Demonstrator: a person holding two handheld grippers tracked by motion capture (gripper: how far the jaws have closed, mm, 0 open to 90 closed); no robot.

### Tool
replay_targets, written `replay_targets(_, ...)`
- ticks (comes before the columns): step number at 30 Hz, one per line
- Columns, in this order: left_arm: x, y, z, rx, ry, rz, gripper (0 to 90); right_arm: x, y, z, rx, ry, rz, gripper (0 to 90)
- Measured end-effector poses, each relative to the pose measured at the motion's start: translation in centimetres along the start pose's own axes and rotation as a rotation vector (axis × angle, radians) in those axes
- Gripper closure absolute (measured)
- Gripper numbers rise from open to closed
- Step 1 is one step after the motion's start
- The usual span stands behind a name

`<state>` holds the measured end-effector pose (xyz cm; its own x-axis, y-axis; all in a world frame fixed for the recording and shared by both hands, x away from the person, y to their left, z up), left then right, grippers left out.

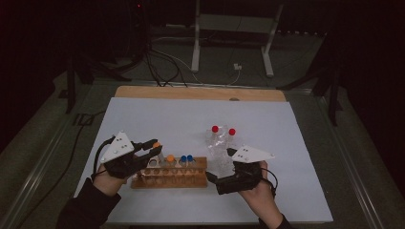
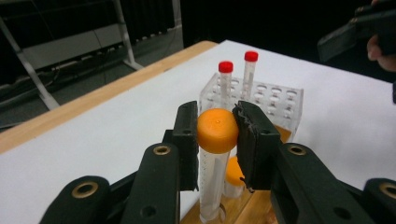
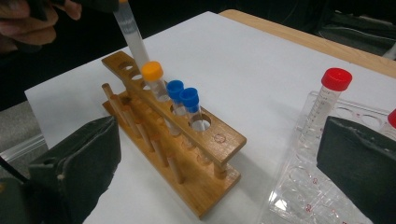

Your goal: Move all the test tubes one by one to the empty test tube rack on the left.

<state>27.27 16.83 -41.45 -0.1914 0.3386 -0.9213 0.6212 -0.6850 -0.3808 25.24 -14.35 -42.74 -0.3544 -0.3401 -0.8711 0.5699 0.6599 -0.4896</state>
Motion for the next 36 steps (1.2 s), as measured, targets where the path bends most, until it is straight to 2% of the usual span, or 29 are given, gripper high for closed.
replay_targets(21, 3.1, 2.0, 0.2, 0.03, -0.021, -0.116, 72.0, 0.0, -0.4, 0.4, 0.003, 0.002, 0.0, 0.0)
replay_targets(36, 3.7, 2.6, 0.2, 0.04, -0.012, -0.165, 71.9, 0.0, -0.4, 0.5, 0.004, 0.002, -0.002, 0.0)
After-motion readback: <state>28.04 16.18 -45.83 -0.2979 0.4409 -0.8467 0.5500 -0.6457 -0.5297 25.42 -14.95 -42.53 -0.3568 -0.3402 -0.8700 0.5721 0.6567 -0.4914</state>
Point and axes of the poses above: each handheld gripper's, and its own axes: y roughly forward along the jaws, x roughly out of its underside, z roughly to its right, the point moved 2 cm from there along y, roughly forward along the jaws, and after that the axes turned 2 degrees about -z, right-handed, at the moved point
